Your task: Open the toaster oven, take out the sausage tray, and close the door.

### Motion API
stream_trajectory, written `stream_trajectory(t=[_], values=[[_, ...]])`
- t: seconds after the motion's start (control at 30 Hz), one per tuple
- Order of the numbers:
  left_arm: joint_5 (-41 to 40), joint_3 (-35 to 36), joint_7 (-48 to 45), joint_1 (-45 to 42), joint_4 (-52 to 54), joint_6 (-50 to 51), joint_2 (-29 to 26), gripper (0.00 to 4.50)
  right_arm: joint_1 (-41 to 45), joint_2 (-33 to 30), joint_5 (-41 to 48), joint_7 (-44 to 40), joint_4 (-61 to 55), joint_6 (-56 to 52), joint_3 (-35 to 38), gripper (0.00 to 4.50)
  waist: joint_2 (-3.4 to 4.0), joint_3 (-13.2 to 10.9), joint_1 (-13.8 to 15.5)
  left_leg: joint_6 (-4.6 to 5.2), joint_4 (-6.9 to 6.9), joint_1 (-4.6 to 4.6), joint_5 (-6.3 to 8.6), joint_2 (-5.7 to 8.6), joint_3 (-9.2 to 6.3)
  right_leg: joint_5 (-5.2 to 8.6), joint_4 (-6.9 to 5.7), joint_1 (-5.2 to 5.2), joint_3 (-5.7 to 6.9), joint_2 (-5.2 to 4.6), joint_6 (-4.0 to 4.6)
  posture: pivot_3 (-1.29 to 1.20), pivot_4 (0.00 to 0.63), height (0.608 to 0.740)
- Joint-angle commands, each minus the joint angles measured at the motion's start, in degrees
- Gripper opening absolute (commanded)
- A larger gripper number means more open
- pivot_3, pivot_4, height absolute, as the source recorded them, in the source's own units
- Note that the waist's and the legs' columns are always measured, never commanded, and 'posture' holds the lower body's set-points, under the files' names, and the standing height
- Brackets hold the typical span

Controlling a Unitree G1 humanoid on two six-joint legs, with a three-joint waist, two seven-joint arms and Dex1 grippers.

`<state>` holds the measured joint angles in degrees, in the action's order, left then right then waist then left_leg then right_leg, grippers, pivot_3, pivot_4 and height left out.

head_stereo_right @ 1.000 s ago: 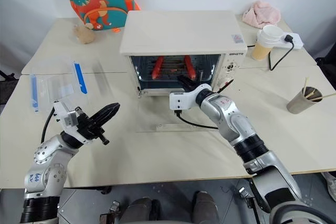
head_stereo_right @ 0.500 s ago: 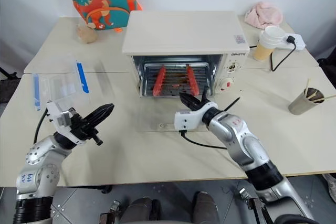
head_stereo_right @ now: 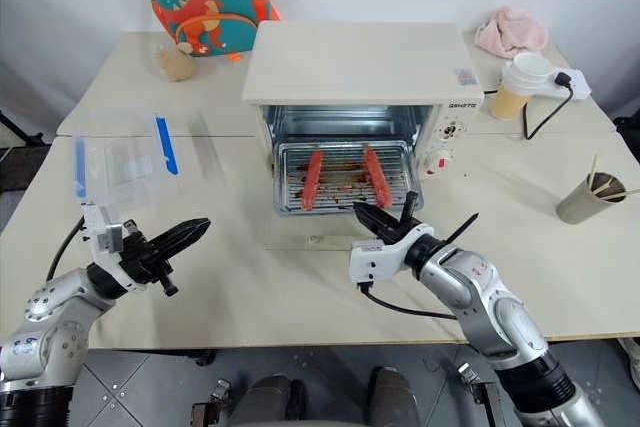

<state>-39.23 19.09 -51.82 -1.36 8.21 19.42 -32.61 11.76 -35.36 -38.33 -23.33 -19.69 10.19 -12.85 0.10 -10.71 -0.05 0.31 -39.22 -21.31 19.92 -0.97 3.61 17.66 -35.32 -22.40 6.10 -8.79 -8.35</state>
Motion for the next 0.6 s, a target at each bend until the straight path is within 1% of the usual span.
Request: stream_trajectory(t=[0.03,0.13,0.2,0.23,0.33,0.37,0.4,0.43,0.5,0.57,0.6], values=[[-7.13,0.41,-0.20,-0.72,1.90,9.11,-1.67,0.00,-2.99,-2.04,1.16,0.47,-5.03,2.12,3.72,0.03,-0.01,0.00,0.02,0.00,0.00,0.00,0.00,0.00,-0.01,0.00,0.01,0.00,-0.01,0.00,0.00,0.00,0.150,0.740],[-14.23,1.15,3.21,-2.67,3.27,19.01,-2.34,0.61,-5.31,-3.47,1.50,0.13,-6.22,3.96,4.48,0.00,-0.01,0.00,-0.04,0.00,0.01,0.00,0.00,0.00,-0.06,0.00,-0.01,-0.01,-0.02,0.00,0.00,0.00,0.150,0.740],[-18.91,1.21,5.35,-4.05,3.84,25.41,-3.10,1.20,-5.87,-4.03,1.59,-0.24,-6.35,4.48,4.65,0.00,-0.03,0.01,-0.08,0.00,0.00,0.03,0.00,-0.01,-0.12,0.00,-0.02,0.00,-0.04,0.00,0.00,0.00,0.150,0.740],[-21.86,0.57,8.07,-6.17,3.62,30.27,-3.47,1.52,-5.96,-4.43,1.90,-0.52,-6.39,5.04,4.81,0.00,-0.03,0.01,-0.09,0.00,-0.01,0.05,0.00,-0.02,-0.18,0.00,-0.03,0.00,-0.08,0.00,0.00,0.00,0.150,0.740],[-27.12,-0.79,13.64,-10.63,2.74,39.57,-3.54,2.42,-5.94,-5.11,2.71,-0.98,-6.48,6.53,5.11,0.00,-0.03,0.01,-0.07,0.01,-0.03,0.09,-0.02,-0.01,-0.30,0.00,-0.06,0.02,-0.14,0.00,0.00,0.00,0.150,0.740],[-28.99,-0.68,15.92,-12.17,1.86,41.58,-2.54,2.67,-5.85,-5.41,2.90,-1.20,-6.47,7.07,5.05,0.00,-0.03,0.01,-0.08,0.01,-0.03,0.10,-0.02,0.00,-0.30,0.00,-0.07,0.02,-0.15,0.00,0.00,0.00,0.150,0.740],[-30.12,-0.80,18.54,-13.68,0.84,43.72,-1.70,3.04,-5.83,-5.54,3.28,-1.36,-6.44,7.53,5.06,0.00,-0.03,0.01,-0.11,0.01,-0.03,0.11,-0.02,0.00,-0.31,0.00,-0.08,0.02,-0.15,0.00,0.00,0.00,0.150,0.740],[-31.79,-0.98,20.50,-15.38,0.25,45.26,-0.64,3.29,-5.72,-5.85,3.62,-1.65,-6.46,8.35,5.05,0.00,-0.03,0.01,-0.10,0.01,-0.03,0.11,-0.02,0.00,-0.31,0.00,-0.09,0.02,-0.15,0.00,0.00,0.00,0.150,0.740],[-34.16,-0.81,23.76,-17.48,-0.52,47.62,0.75,3.93,-5.64,-6.04,4.18,-2.01,-6.46,9.30,5.18,0.00,-0.05,0.00,-0.11,0.00,-0.03,0.11,-0.02,0.01,-0.32,0.00,-0.11,0.02,-0.14,0.00,0.00,0.00,0.150,0.740],[-34.37,-0.42,26.70,-18.81,-0.65,47.90,2.14,4.48,-5.48,-6.14,4.60,-2.33,-6.48,10.13,5.27,0.00,-0.06,0.01,-0.15,0.00,-0.03,0.11,-0.02,0.01,-0.35,0.00,-0.11,0.02,-0.13,0.00,0.00,0.00,0.150,0.740],[-35.18,-0.19,28.04,-19.41,-0.82,48.24,2.82,4.48,-5.43,-6.09,4.97,-2.55,-6.53,10.37,5.36,0.00,-0.06,0.01,-0.16,0.00,-0.03,0.11,-0.02,0.01,-0.34,0.00,-0.11,0.01,-0.13,0.00,0.00,0.00,0.150,0.740]])
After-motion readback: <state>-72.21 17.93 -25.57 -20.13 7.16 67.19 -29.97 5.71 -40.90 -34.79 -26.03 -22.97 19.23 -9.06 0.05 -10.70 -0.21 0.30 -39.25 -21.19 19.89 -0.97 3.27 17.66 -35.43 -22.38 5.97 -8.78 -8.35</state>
